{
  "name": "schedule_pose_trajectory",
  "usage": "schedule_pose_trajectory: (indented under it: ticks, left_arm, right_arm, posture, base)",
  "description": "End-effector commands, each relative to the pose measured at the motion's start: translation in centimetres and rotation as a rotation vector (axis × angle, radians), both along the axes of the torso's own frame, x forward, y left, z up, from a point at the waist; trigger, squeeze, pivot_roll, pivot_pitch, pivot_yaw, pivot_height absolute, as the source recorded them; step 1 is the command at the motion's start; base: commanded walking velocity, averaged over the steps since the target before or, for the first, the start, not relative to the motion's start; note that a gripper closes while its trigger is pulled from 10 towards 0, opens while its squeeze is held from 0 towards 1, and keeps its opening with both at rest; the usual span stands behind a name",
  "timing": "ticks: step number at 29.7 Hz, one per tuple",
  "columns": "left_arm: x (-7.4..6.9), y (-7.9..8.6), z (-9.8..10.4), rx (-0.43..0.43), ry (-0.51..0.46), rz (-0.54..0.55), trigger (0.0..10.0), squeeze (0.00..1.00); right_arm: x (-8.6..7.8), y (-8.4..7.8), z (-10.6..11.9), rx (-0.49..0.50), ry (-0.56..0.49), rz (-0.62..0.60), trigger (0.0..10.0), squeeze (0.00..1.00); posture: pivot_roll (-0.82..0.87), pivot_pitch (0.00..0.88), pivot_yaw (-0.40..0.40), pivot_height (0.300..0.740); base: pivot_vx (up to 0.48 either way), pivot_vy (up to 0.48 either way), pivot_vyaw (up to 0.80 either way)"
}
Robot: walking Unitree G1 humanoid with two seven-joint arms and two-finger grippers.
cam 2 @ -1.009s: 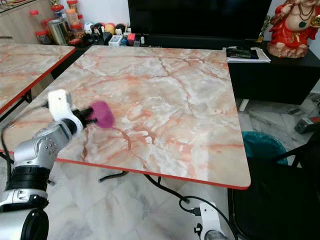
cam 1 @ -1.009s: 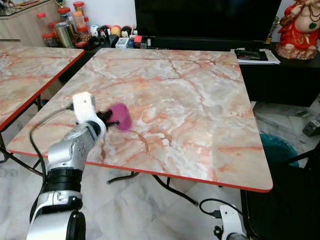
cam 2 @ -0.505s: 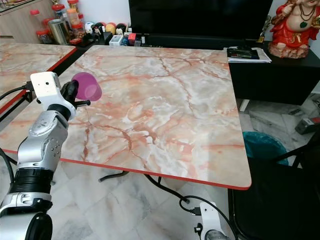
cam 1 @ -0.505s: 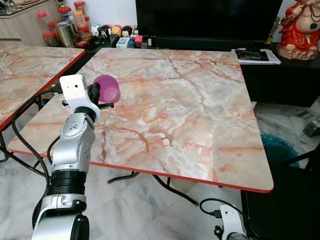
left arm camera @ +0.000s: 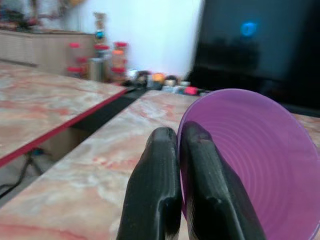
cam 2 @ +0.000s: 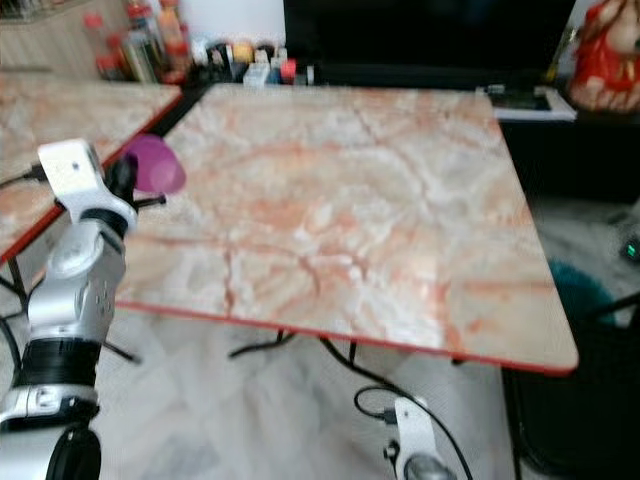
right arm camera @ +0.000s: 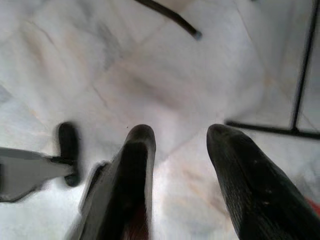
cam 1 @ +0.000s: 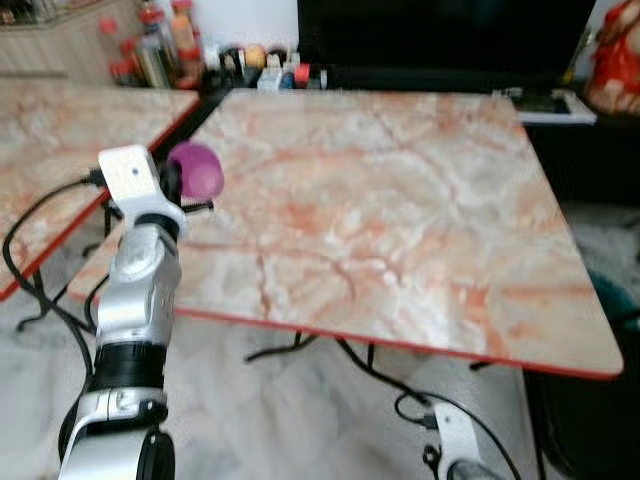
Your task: Setting the table
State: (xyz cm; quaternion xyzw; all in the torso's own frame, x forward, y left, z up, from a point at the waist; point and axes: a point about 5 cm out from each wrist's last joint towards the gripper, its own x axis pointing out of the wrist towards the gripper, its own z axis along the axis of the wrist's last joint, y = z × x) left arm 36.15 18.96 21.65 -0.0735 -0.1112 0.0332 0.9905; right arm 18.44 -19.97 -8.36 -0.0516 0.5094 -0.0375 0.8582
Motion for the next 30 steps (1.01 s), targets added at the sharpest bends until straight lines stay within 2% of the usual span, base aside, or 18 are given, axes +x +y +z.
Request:
schedule_pose_trajectory:
  ticks: [1, 13, 30]
  left_arm:
    - [0.0, 0.6, 1.3, 0.029, -0.051, 0.029, 10.0, 0.0]
    - [-0.4, 1.5, 1.5, 0.058, -0.078, 0.062, 10.0, 0.0]
    - [-1.1, 3.4, -0.8, 0.093, -0.033, 0.127, 10.0, 0.0]
  right_arm:
    - [0.3, 0.5, 0.1, 0.017, -0.017, -0.005, 10.0, 0.0]
    - [0.2, 0.6, 0.0, 0.019, -0.023, -0.001, 10.0, 0.0]
    - [0.2, 0.6, 0.0, 0.026, -0.038, -0.003, 10.0, 0.0]
  posture:
    - [0.04, 0.0, 0.025, 0.74]
    - [0.04, 0.0, 0.028, 0.74]
    - [0.05, 0.0, 0.028, 0.74]
  base:
    - [0.0, 0.48, 0.0]
    - [0.0, 0.48, 0.0]
    - [0.0, 0.48, 0.0]
